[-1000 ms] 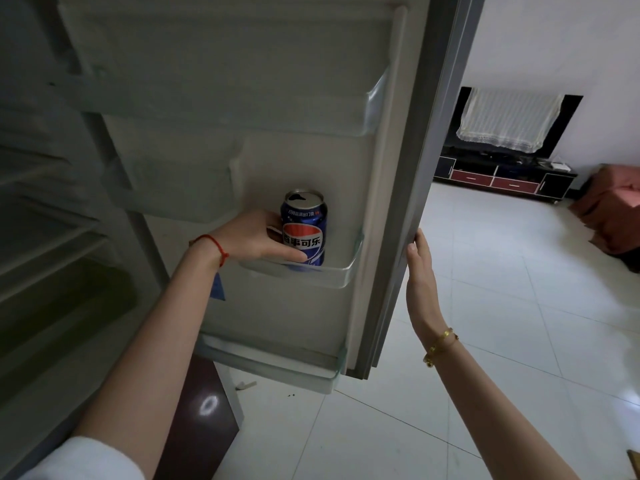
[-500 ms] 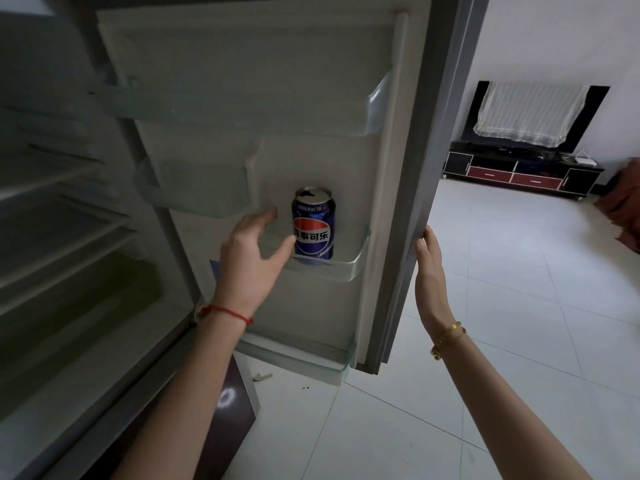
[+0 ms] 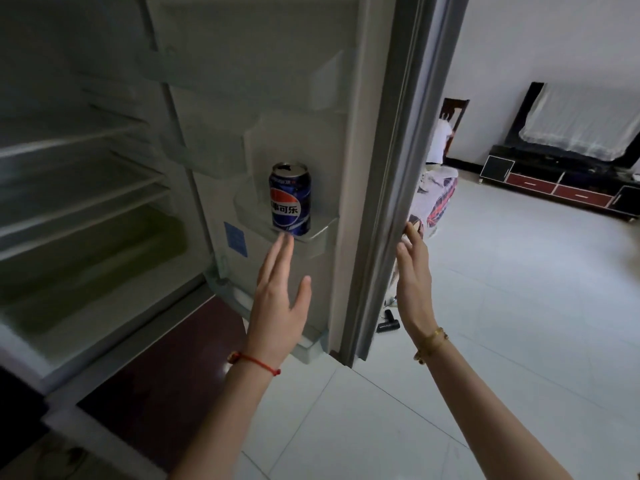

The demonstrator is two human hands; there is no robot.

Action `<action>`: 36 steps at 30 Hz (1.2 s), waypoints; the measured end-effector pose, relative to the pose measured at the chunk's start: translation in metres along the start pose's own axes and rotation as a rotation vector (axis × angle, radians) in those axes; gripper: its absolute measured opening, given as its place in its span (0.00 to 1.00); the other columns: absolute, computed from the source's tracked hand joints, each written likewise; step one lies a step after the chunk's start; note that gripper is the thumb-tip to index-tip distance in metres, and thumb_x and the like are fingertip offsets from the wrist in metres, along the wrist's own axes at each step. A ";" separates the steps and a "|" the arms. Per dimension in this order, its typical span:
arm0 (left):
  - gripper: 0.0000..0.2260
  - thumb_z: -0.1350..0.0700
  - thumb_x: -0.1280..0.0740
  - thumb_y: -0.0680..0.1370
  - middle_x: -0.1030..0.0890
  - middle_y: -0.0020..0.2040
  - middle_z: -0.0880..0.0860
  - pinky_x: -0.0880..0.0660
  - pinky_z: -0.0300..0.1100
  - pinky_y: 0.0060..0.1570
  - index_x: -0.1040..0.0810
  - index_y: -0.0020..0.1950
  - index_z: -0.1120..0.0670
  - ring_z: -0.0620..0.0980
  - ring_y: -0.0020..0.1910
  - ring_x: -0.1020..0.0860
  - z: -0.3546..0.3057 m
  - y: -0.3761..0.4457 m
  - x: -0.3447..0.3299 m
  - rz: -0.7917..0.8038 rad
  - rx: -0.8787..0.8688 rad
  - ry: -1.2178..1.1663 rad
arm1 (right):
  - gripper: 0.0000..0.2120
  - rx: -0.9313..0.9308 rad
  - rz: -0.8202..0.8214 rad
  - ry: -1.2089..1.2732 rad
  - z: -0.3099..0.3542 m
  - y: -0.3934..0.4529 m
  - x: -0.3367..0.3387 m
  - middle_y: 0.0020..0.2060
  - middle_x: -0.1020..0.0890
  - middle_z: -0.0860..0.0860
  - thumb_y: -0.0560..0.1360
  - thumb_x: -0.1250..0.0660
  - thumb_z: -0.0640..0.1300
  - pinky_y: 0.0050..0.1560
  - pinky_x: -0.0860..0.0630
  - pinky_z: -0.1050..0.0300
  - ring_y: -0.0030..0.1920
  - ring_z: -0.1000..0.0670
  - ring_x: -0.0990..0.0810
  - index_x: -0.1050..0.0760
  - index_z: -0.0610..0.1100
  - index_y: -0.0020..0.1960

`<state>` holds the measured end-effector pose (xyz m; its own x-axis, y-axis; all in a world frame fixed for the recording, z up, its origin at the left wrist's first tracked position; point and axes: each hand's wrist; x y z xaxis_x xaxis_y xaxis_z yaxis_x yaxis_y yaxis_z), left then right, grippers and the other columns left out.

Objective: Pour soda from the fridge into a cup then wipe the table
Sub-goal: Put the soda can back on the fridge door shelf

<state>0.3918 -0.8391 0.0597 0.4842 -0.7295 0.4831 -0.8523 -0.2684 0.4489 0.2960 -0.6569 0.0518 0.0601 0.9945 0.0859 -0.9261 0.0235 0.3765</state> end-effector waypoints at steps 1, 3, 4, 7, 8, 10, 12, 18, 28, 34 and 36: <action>0.29 0.54 0.38 0.81 0.49 0.79 0.41 0.46 0.37 0.71 0.48 0.79 0.47 0.37 0.76 0.48 -0.002 -0.006 0.000 -0.003 0.018 0.002 | 0.25 0.015 0.015 0.008 -0.001 -0.006 0.000 0.73 0.33 0.55 0.81 0.46 0.54 0.75 0.38 0.47 0.70 0.62 0.34 0.41 0.50 0.77; 0.30 0.54 0.39 0.81 0.51 0.80 0.42 0.45 0.38 0.72 0.49 0.80 0.47 0.39 0.76 0.48 -0.004 -0.016 0.002 -0.017 0.052 -0.008 | 0.25 0.056 0.042 0.023 -0.001 -0.018 0.001 0.71 0.31 0.53 0.80 0.46 0.55 0.73 0.34 0.45 0.70 0.55 0.31 0.39 0.49 0.76; 0.30 0.54 0.39 0.81 0.51 0.80 0.43 0.45 0.39 0.72 0.50 0.80 0.47 0.40 0.77 0.49 -0.005 -0.021 0.004 -0.029 0.069 -0.019 | 0.25 0.083 0.056 0.027 0.000 -0.024 0.000 0.69 0.30 0.53 0.80 0.46 0.54 0.72 0.33 0.45 0.69 0.53 0.30 0.39 0.49 0.76; 0.29 0.54 0.39 0.82 0.49 0.80 0.44 0.47 0.37 0.73 0.50 0.80 0.48 0.40 0.77 0.50 -0.007 -0.036 0.015 -0.073 0.129 -0.022 | 0.23 0.172 0.108 0.048 0.006 -0.044 -0.003 0.68 0.29 0.52 0.81 0.46 0.53 0.68 0.29 0.42 0.67 0.48 0.28 0.37 0.48 0.74; 0.29 0.54 0.40 0.82 0.49 0.80 0.45 0.47 0.37 0.73 0.49 0.80 0.48 0.39 0.77 0.49 -0.007 -0.039 0.019 -0.090 0.150 -0.013 | 0.23 0.200 0.129 0.055 0.007 -0.051 -0.004 0.68 0.29 0.52 0.81 0.46 0.53 0.67 0.29 0.41 0.67 0.47 0.28 0.37 0.48 0.74; 0.29 0.53 0.40 0.82 0.48 0.80 0.46 0.46 0.38 0.74 0.49 0.80 0.49 0.40 0.77 0.48 -0.007 -0.048 0.029 -0.120 0.181 0.005 | 0.23 0.246 0.176 0.063 0.011 -0.063 -0.007 0.68 0.29 0.52 0.81 0.47 0.52 0.66 0.29 0.41 0.66 0.46 0.28 0.36 0.47 0.74; 0.28 0.52 0.41 0.82 0.47 0.80 0.47 0.45 0.41 0.75 0.49 0.80 0.49 0.43 0.78 0.48 -0.006 -0.057 0.039 -0.141 0.215 0.012 | 0.23 0.278 0.228 0.060 0.014 -0.073 -0.011 0.67 0.29 0.52 0.81 0.47 0.51 0.66 0.29 0.42 0.66 0.47 0.28 0.36 0.46 0.74; 0.27 0.49 0.42 0.82 0.46 0.80 0.46 0.46 0.35 0.70 0.47 0.79 0.47 0.40 0.76 0.47 -0.004 -0.085 0.064 -0.218 0.307 0.023 | 0.23 0.380 0.421 0.005 0.020 -0.097 -0.035 0.72 0.32 0.50 0.82 0.48 0.46 0.71 0.34 0.41 0.73 0.49 0.34 0.39 0.42 0.76; 0.25 0.44 0.45 0.80 0.42 0.77 0.41 0.45 0.29 0.69 0.46 0.77 0.43 0.34 0.73 0.45 0.010 -0.124 0.095 -0.325 0.366 0.054 | 0.26 0.631 0.750 -0.096 0.038 -0.126 -0.106 0.79 0.44 0.52 0.82 0.50 0.49 0.78 0.47 0.47 0.79 0.49 0.48 0.45 0.43 0.78; 0.27 0.44 0.44 0.79 0.38 0.77 0.44 0.34 0.42 0.70 0.44 0.78 0.45 0.41 0.73 0.37 0.041 -0.137 0.133 -0.414 0.445 0.032 | 0.26 0.696 0.893 -0.073 0.049 -0.136 -0.170 0.79 0.47 0.53 0.82 0.49 0.47 0.79 0.50 0.47 0.80 0.49 0.52 0.46 0.43 0.79; 0.27 0.43 0.44 0.79 0.35 0.75 0.46 0.30 0.44 0.68 0.43 0.78 0.45 0.41 0.70 0.32 0.055 -0.137 0.149 -0.432 0.447 0.010 | 0.26 0.735 0.922 -0.072 0.051 -0.141 -0.194 0.80 0.47 0.52 0.82 0.48 0.46 0.78 0.49 0.42 0.80 0.48 0.53 0.47 0.43 0.79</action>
<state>0.5692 -0.9453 0.0289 0.8039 -0.4909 0.3358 -0.5783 -0.7771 0.2483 0.4338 -0.8589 0.0295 -0.4766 0.5964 0.6459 -0.1951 -0.7881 0.5838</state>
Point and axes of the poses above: each hand's wrist, its own y-axis towards the middle knuckle, its own x-axis out of the back of the hand, z = x × y
